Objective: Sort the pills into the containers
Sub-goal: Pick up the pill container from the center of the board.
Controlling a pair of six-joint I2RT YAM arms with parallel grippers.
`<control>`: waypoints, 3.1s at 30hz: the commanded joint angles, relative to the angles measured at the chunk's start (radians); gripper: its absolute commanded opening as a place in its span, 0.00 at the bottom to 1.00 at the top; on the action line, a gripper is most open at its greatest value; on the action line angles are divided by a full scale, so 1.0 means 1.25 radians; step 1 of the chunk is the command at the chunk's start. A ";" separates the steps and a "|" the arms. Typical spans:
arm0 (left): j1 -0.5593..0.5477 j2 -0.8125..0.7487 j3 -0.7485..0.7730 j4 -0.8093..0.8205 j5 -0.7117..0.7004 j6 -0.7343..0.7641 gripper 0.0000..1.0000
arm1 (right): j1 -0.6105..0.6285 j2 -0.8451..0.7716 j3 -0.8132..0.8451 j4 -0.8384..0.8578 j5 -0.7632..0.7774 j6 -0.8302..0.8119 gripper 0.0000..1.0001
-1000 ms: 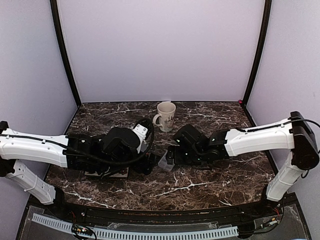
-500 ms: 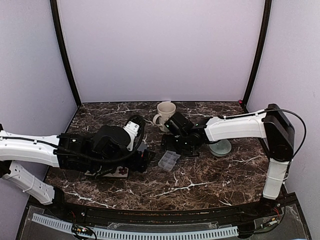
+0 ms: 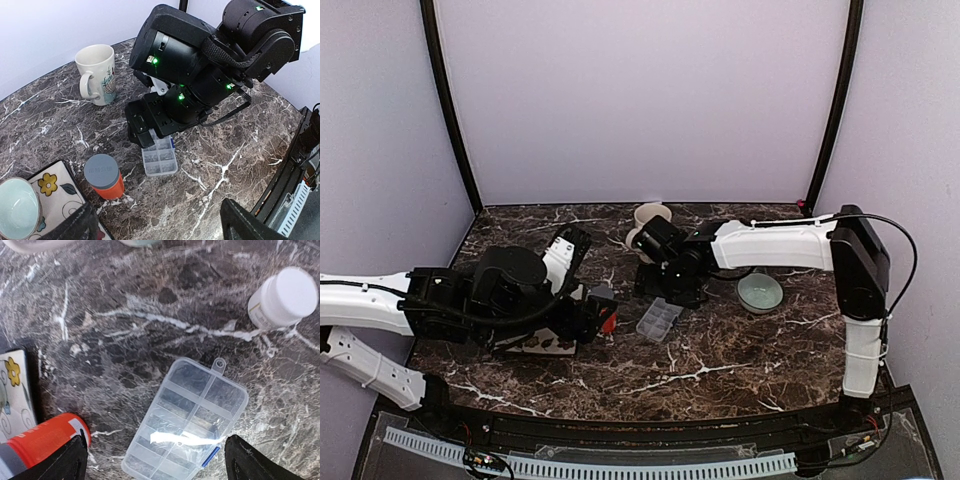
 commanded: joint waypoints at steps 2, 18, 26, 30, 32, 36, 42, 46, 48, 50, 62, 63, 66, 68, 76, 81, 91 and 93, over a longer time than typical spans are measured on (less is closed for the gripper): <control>-0.004 -0.031 -0.013 0.002 0.009 0.039 0.87 | 0.004 -0.014 0.063 -0.090 0.042 0.030 0.97; -0.004 -0.083 -0.029 0.000 0.049 0.082 0.88 | 0.003 0.058 0.150 -0.201 0.035 0.155 0.99; -0.003 -0.097 -0.030 0.005 0.056 0.085 0.88 | -0.009 0.101 0.180 -0.246 0.022 0.177 1.00; -0.003 -0.098 -0.033 0.015 0.060 0.083 0.88 | -0.014 0.083 0.150 -0.247 0.028 0.184 1.00; -0.003 -0.094 -0.033 0.018 0.064 0.085 0.88 | -0.018 0.079 0.141 -0.248 0.027 0.186 1.00; -0.003 -0.089 -0.033 0.021 0.067 0.092 0.88 | -0.022 0.086 0.129 -0.236 0.012 0.185 1.00; -0.003 -0.094 -0.039 0.026 0.060 0.092 0.88 | -0.029 0.107 0.138 -0.225 0.003 0.175 1.00; -0.004 -0.094 -0.042 0.028 0.058 0.090 0.88 | -0.038 0.119 0.147 -0.219 -0.002 0.164 1.00; -0.004 -0.094 -0.042 0.027 0.055 0.090 0.88 | -0.042 0.128 0.151 -0.213 -0.006 0.161 1.00; -0.003 -0.094 -0.042 0.028 0.053 0.092 0.88 | -0.044 0.136 0.157 -0.213 -0.010 0.157 1.00; -0.004 -0.093 -0.044 0.024 0.040 0.092 0.89 | -0.054 0.172 0.175 -0.196 -0.030 0.138 0.99; -0.003 -0.093 -0.046 0.023 0.038 0.089 0.89 | -0.054 0.170 0.169 -0.193 -0.032 0.136 0.98; -0.002 -0.093 -0.053 0.021 0.037 0.079 0.89 | -0.054 0.156 0.138 -0.170 -0.038 0.137 0.89; -0.002 -0.091 -0.058 0.019 0.038 0.069 0.89 | -0.054 0.142 0.109 -0.149 -0.044 0.135 0.78; -0.001 -0.090 -0.081 0.007 0.039 0.012 0.92 | -0.043 0.085 0.017 -0.079 -0.046 0.091 0.32; 0.000 -0.084 -0.094 0.016 0.051 -0.021 0.93 | -0.017 0.035 0.021 -0.071 -0.003 0.007 0.32; 0.012 -0.043 -0.108 0.085 0.085 -0.031 0.94 | 0.040 -0.141 -0.050 0.002 0.004 -0.096 0.34; 0.019 -0.031 -0.111 0.105 0.094 -0.027 0.94 | 0.050 -0.169 -0.059 0.012 -0.003 -0.107 0.34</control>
